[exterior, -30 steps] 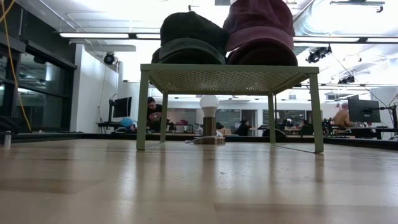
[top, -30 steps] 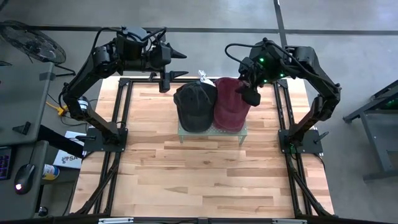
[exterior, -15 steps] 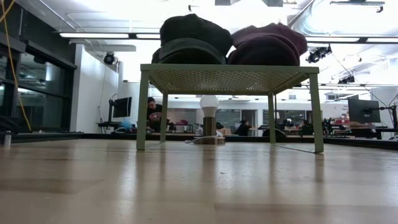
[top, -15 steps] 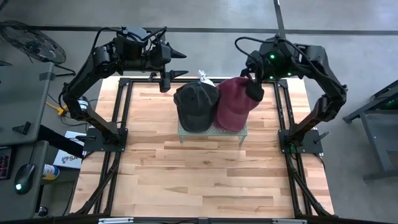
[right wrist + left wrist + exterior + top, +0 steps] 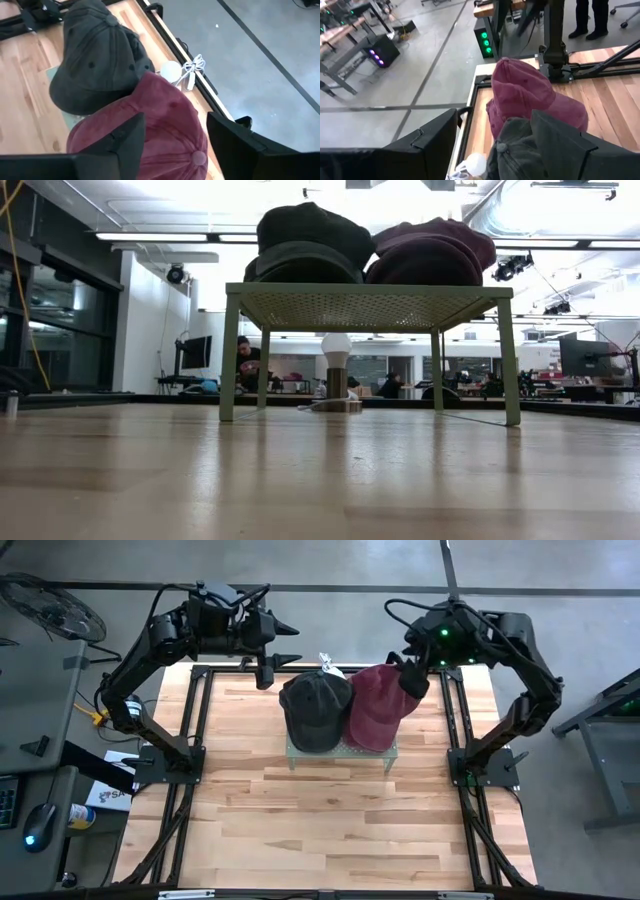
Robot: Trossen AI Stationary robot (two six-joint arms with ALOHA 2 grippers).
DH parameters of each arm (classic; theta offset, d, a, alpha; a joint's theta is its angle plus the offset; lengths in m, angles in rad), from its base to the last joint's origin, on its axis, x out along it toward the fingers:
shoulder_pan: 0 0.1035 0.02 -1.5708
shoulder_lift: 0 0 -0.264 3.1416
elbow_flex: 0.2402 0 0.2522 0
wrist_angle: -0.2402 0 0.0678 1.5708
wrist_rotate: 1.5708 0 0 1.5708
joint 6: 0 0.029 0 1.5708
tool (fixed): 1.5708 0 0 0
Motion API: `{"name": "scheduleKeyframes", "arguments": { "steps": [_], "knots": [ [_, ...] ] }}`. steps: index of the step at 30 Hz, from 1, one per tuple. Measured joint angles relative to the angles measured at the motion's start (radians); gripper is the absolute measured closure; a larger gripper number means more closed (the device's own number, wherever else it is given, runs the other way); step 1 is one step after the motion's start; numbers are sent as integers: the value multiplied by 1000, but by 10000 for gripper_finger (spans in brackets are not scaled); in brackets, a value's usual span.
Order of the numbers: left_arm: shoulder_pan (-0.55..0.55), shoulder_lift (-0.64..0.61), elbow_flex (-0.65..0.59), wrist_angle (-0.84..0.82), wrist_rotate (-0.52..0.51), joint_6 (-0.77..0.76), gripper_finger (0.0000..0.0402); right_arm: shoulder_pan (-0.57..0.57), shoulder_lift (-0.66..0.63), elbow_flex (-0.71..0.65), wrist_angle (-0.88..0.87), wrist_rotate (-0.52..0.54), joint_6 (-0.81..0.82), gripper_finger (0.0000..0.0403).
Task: Pick & Place hat
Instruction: Stack the red cap on top of the red cap on the shelf
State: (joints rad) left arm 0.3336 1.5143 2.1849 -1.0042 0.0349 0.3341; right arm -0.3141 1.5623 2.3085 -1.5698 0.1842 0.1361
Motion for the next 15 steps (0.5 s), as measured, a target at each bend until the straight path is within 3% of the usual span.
{"name": "scheduleKeyframes", "arguments": {
  "steps": [5, 10, 15],
  "knots": [
    [0, -4, 0, -53, -9, -7, 154, 1, -12, 1, -1, 9, 16, 262],
    [0, -4, 0, -84, -12, -22, 154, 1, -10, 0, -1, 57, 82, 382],
    [0, -5, 0, -108, -24, -25, 154, 1, -11, -12, 2, 69, 175, 393]
  ]
}}
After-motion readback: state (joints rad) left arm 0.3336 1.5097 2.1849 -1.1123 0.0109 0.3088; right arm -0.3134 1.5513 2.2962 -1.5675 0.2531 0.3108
